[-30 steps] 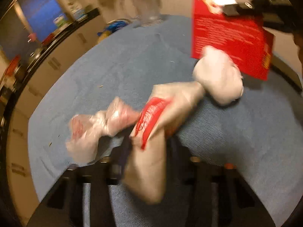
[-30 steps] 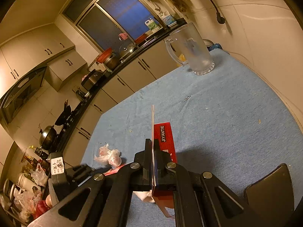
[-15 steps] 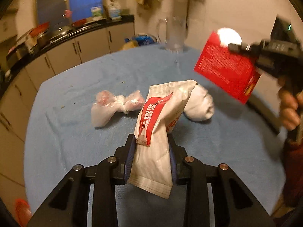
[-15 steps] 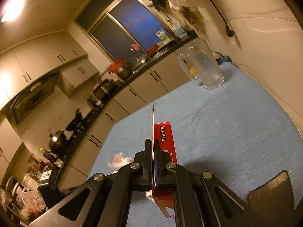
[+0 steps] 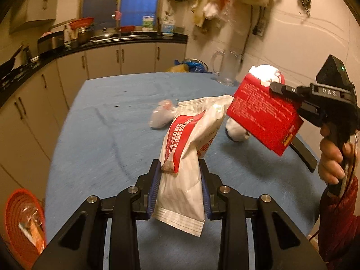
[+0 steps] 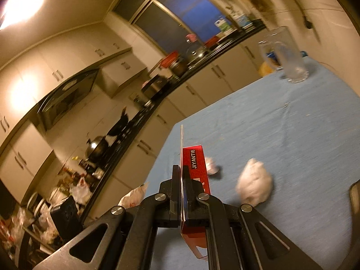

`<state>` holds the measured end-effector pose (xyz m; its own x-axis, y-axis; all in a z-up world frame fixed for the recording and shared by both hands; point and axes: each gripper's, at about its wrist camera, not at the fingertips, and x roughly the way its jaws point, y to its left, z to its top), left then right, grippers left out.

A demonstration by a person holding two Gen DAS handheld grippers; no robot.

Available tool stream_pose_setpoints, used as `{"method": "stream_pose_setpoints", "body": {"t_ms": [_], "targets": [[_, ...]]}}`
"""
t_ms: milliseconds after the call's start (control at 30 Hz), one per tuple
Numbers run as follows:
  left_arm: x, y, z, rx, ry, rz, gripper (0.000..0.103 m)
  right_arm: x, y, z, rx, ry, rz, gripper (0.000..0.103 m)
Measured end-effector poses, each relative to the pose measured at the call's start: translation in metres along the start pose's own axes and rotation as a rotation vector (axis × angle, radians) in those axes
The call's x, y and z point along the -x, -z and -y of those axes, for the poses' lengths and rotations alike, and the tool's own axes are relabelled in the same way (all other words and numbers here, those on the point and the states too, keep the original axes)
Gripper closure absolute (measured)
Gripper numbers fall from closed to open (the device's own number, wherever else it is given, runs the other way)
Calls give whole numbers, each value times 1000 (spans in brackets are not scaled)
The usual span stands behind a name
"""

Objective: Collect trash
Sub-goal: 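Carry the white bag and red box over the red basket with both tools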

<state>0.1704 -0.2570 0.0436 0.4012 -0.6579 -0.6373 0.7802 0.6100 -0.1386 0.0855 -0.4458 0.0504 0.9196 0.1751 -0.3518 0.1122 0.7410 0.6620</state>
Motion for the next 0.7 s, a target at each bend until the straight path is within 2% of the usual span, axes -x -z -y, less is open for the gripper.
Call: {"method": "stream_pose_setpoints", "body": {"t_ms": [267,700], "targets": [[48,22,-39,93,-149,66,72,-34,24,-49,53,-51,-93,101],[110,58,-116,231,-239,117,72,-102,60,-127,144,-116,-242,101]]}}
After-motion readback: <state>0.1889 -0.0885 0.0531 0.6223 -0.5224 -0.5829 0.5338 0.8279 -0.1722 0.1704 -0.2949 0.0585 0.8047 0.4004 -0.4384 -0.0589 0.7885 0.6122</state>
